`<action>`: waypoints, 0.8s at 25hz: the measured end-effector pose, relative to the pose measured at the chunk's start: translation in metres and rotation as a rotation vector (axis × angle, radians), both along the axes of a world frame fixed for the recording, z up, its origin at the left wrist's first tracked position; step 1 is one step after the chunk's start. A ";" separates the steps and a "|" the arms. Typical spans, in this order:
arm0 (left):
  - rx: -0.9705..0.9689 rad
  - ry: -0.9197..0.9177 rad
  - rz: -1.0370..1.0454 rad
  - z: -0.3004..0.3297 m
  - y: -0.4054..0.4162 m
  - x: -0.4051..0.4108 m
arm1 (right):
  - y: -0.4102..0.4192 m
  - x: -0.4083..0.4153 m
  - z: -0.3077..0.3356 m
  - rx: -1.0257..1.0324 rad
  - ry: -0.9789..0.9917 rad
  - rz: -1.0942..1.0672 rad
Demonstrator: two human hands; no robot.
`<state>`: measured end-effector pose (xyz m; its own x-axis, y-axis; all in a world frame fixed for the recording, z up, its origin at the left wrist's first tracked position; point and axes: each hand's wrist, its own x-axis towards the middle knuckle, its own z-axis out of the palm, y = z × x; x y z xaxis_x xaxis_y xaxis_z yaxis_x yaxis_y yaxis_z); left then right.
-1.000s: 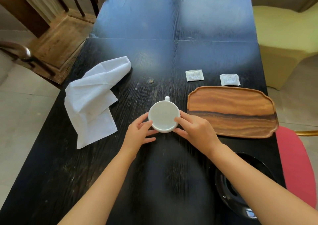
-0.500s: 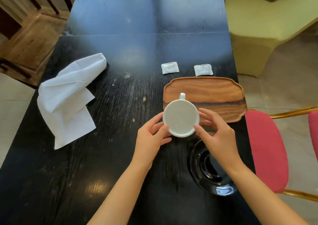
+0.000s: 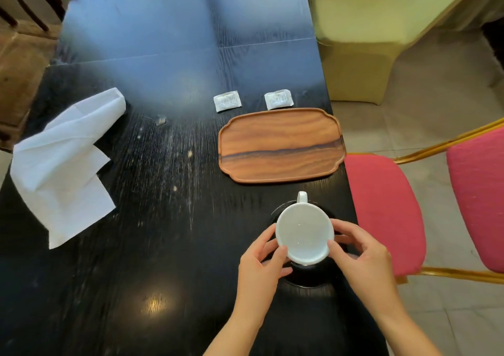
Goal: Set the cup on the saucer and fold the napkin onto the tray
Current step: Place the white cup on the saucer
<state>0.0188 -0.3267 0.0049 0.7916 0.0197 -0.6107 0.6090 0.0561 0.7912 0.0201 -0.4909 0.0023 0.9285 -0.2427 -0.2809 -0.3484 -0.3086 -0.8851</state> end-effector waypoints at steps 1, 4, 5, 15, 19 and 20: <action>0.018 0.004 0.000 -0.003 -0.002 -0.004 | -0.001 -0.003 -0.002 0.001 0.003 0.002; 0.052 0.014 0.007 -0.010 -0.006 -0.014 | -0.003 -0.010 -0.008 -0.004 0.010 0.019; 0.057 0.019 0.007 -0.012 -0.007 -0.016 | -0.003 -0.012 -0.010 -0.008 0.014 0.022; 0.286 -0.077 -0.082 -0.013 -0.008 -0.019 | -0.013 -0.010 -0.015 -0.047 0.076 0.049; 0.323 -0.143 -0.107 -0.014 -0.007 -0.019 | -0.011 -0.011 -0.015 -0.022 0.080 0.064; 0.321 -0.149 -0.101 -0.014 -0.007 -0.020 | -0.010 -0.011 -0.014 -0.022 0.074 0.062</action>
<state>-0.0009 -0.3335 -0.0094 0.8790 0.1088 -0.4643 0.4759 -0.2642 0.8389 0.0088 -0.5010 -0.0122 0.9190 -0.1925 -0.3441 -0.3919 -0.3507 -0.8505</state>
